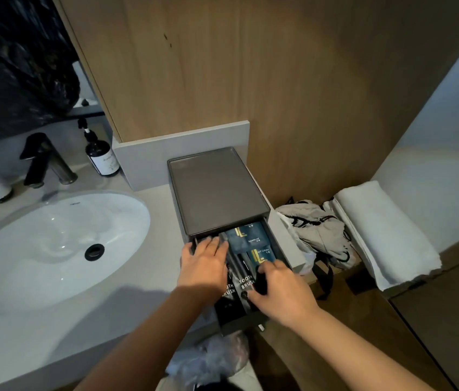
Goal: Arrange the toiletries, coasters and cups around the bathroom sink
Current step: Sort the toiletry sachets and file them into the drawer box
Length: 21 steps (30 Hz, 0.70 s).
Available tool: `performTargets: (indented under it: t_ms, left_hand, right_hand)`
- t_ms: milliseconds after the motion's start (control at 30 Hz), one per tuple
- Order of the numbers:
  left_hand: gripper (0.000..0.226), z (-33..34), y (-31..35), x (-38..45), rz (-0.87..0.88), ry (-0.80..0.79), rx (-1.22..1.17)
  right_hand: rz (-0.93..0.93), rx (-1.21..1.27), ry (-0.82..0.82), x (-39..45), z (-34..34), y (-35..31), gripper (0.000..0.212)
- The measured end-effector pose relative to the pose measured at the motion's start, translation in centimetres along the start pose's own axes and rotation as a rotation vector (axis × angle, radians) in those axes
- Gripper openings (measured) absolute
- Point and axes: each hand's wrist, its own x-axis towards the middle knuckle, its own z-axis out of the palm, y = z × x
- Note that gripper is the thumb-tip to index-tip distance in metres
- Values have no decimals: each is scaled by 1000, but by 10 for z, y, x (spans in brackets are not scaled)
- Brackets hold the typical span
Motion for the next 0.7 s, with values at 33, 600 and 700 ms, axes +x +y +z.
performTargets:
  t_ms: [33,600,700]
  left_hand:
    - [58,0,3,0,-6,-15,36]
    - [60,6,10,10,-109,-54,124]
    - [60,5,10,10,-127,-28,85]
  right_hand:
    - [14,-19,-10,-1,1,-2,56]
    - [13,108,-83,4,9,-5,43]
    - [-87,199,-83,0,7,5,31]
